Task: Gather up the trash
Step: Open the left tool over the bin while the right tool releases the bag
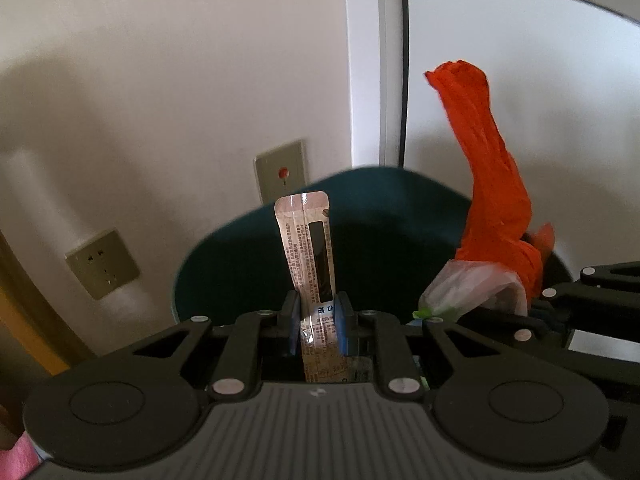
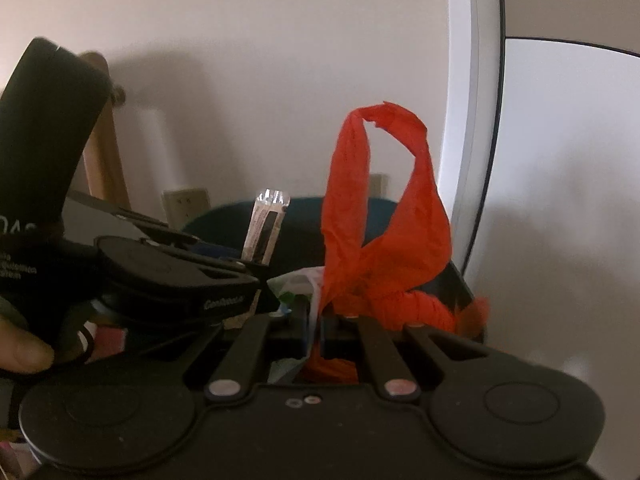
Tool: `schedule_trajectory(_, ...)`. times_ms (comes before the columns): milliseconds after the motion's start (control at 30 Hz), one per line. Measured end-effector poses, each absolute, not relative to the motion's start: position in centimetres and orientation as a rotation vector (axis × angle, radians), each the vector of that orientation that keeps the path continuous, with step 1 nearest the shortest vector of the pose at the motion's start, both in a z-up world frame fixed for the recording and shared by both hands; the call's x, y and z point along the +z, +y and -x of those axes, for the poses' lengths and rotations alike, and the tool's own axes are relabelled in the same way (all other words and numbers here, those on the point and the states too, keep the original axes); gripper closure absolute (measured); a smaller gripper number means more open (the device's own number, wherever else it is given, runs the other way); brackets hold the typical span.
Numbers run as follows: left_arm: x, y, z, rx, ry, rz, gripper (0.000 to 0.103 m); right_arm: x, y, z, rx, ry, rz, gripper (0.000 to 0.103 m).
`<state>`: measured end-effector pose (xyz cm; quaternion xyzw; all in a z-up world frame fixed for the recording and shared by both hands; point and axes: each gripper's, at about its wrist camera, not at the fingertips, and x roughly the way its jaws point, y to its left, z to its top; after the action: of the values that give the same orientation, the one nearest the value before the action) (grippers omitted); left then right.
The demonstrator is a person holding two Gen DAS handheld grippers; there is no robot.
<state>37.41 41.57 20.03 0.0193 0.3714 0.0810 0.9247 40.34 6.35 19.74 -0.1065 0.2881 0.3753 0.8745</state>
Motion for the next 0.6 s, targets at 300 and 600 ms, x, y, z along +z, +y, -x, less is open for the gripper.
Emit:
schedule_trajectory(300, 18.7, 42.2, -38.6, 0.146, 0.881, 0.004, 0.084, 19.7, 8.1, -40.8, 0.732, 0.673, 0.282, 0.09)
schedule_trajectory(600, 18.4, 42.1, -38.9, 0.137, 0.949, -0.014, 0.082, 20.1, 10.2, -40.9, 0.725, 0.736, 0.327, 0.074)
